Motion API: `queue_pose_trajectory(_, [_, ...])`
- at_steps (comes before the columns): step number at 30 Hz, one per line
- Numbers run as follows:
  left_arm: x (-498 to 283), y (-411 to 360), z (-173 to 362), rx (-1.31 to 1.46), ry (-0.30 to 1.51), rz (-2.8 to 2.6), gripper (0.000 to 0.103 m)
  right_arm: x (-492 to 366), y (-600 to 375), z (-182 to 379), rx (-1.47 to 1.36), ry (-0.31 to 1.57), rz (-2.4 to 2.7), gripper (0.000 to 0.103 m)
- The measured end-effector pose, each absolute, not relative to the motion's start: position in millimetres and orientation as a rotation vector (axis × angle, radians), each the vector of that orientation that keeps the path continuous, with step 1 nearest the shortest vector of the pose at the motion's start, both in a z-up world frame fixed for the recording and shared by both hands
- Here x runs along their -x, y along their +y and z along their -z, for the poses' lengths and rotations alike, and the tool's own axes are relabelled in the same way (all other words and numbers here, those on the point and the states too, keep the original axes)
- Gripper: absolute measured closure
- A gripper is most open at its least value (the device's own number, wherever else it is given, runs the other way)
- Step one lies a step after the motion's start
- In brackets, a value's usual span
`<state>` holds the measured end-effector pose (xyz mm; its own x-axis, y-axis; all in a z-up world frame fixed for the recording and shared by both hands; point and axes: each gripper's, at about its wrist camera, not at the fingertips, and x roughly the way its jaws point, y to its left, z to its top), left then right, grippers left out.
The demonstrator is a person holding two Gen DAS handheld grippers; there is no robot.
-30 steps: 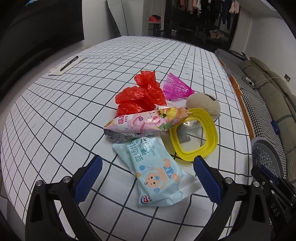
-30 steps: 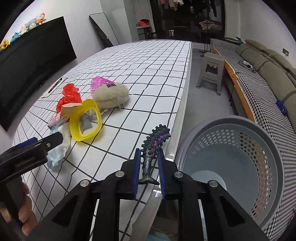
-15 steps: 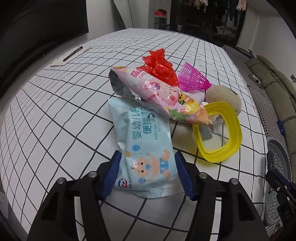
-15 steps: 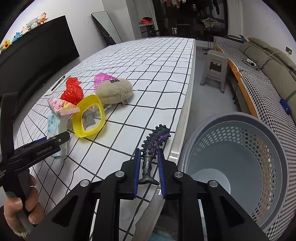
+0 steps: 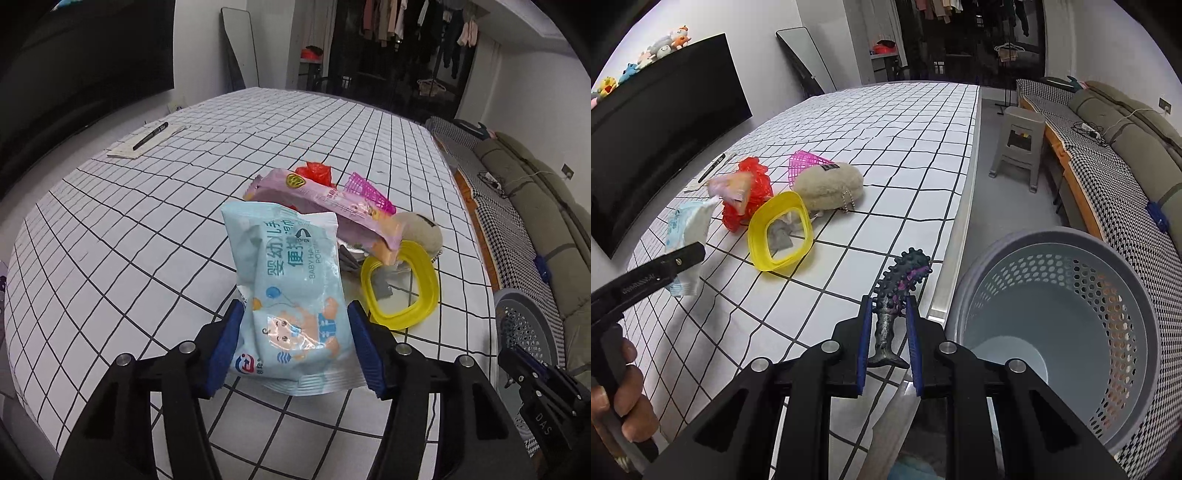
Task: Collect trash
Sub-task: 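Grasp the blue wipes packet with the left tool while the right tool holds the fish, then carry both items over the grey basket and open both tools to drop them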
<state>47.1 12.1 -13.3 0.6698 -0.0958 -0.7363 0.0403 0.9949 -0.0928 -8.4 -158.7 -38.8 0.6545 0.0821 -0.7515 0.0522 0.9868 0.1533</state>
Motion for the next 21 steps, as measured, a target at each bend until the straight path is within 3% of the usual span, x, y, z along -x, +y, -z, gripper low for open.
queue_pose_trajectory(11, [-21,-5,-8,0.04,0.778,0.153,0.046,31,-165,28,-0.173,0.822,0.013,0.085])
queue_pose_trajectory(21, [-3,-72,-10,-0.059,0.77,0.32,0.046,68,-209,24,-0.229,0.797,0.114,0.085])
